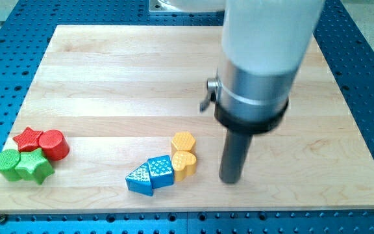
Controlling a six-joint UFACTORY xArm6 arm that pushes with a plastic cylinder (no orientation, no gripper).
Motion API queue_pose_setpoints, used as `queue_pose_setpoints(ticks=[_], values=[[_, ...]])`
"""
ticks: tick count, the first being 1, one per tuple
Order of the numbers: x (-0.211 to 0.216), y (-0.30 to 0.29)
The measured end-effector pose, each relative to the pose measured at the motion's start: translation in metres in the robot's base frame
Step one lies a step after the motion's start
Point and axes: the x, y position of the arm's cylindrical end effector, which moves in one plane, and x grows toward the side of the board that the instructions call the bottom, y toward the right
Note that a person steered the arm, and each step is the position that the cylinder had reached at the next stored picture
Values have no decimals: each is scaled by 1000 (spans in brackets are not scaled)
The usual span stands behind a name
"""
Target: Place the yellow blocks diagonal to each other
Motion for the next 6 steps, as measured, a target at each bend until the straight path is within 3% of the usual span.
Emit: queue_pose_setpoints(ticks=[2,3,4,6], values=[[2,-137],[-16,-99],[-3,-89],[-90,-53]])
